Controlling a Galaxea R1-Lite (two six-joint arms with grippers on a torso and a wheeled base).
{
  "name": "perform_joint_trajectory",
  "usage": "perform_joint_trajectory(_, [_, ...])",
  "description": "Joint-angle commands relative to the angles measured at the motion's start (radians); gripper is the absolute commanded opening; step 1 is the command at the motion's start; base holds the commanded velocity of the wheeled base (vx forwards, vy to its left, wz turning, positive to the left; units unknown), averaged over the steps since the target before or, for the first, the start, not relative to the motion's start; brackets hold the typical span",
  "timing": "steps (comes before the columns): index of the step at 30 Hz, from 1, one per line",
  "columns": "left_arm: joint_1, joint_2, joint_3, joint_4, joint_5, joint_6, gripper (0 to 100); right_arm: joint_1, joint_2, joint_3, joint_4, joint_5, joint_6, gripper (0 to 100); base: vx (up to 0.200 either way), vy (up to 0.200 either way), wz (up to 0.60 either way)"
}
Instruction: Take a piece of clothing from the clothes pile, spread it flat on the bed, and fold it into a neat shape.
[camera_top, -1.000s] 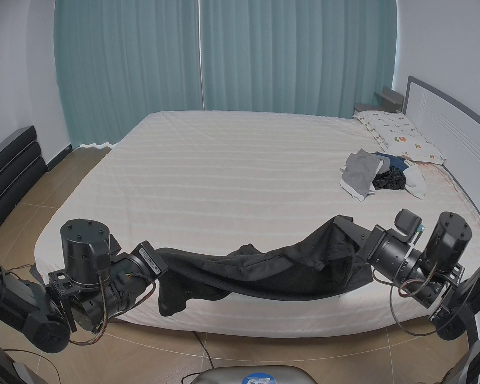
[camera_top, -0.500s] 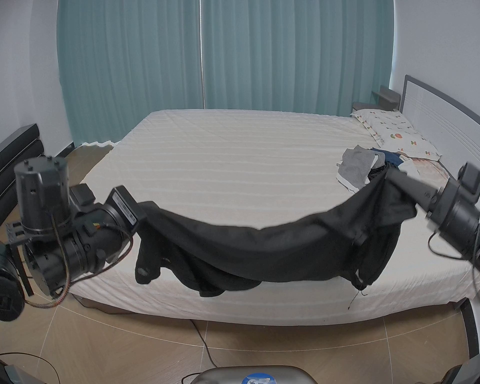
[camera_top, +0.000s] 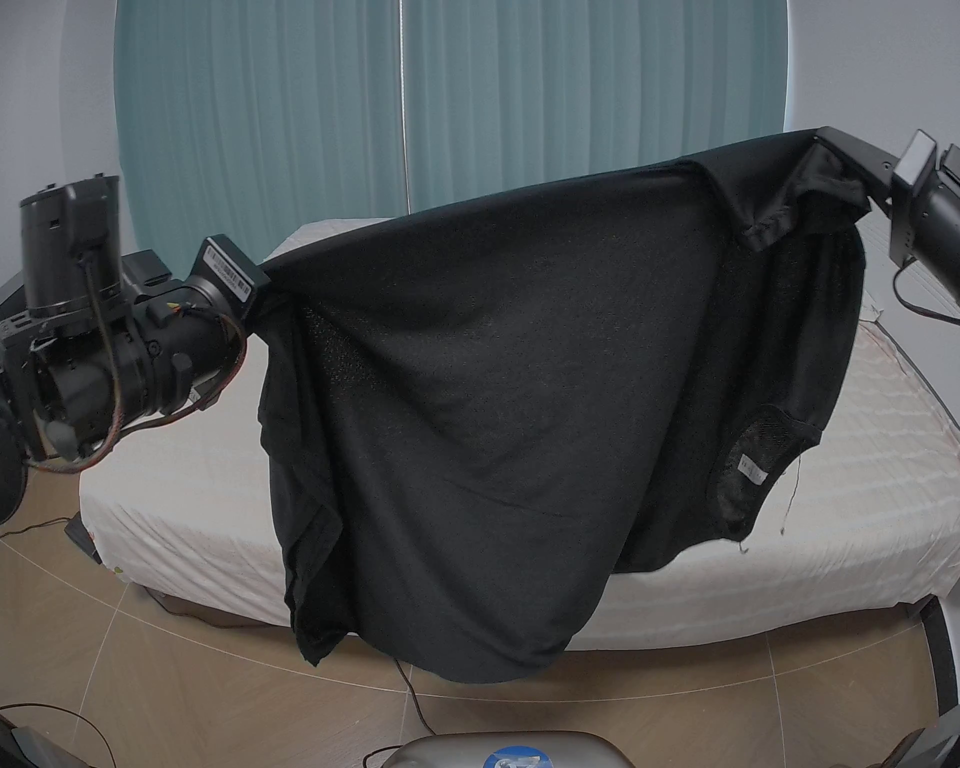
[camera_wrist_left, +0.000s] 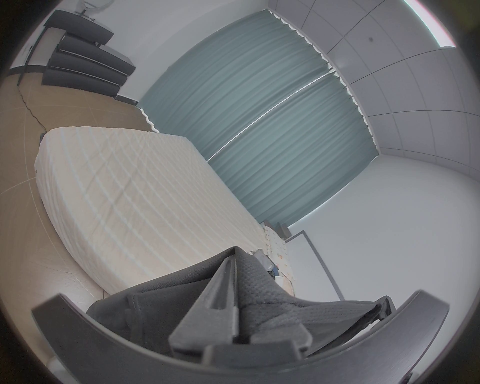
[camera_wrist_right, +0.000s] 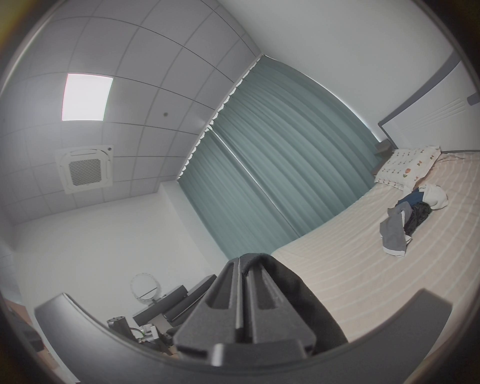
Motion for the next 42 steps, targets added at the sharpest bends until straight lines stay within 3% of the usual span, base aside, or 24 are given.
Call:
perform_joint_trajectory(1, [0.086, 0.198, -0.106, 0.014, -0.035, -0.004, 0, -0.087, 0.251, -0.125, -0.003, 0.013, 0.007, 0, 0.200, 0.000, 0.00])
perform_joint_trajectory(10, [0.132, 0.403, -0.231, 0.006, -0.060, -0.008, 0, -0.125, 0.458, -0.262, -0.109, -0.020, -0.001, 0, 0.200, 0.000, 0.00])
perform_joint_trajectory(16, [0.135, 0.530, -0.314, 0.000, -0.057, -0.007, 0, -0.127, 0.547, -0.278, -0.124, -0.032, -0.010, 0, 0.200, 0.000, 0.00])
perform_joint_trajectory(22, [0.138, 0.635, -0.419, 0.000, -0.055, -0.005, 0, -0.122, 0.639, -0.292, -0.267, -0.069, -0.012, 0, 0.200, 0.000, 0.00])
perform_joint_trajectory(26, [0.137, 0.691, -0.465, 0.002, -0.049, -0.007, 0, -0.122, 0.693, -0.277, -0.282, -0.076, -0.023, 0, 0.200, 0.000, 0.00])
perform_joint_trajectory(37, [0.135, 0.866, -0.558, -0.001, -0.029, -0.010, 0, -0.137, 0.880, -0.266, -0.360, -0.141, -0.026, 0, 0.000, 0.000, 0.00])
perform_joint_trajectory(42, [0.137, 0.917, -0.613, 0.002, -0.028, -0.070, 0, -0.140, 0.951, -0.278, -0.403, -0.164, -0.026, 0, 0.000, 0.000, 0.00])
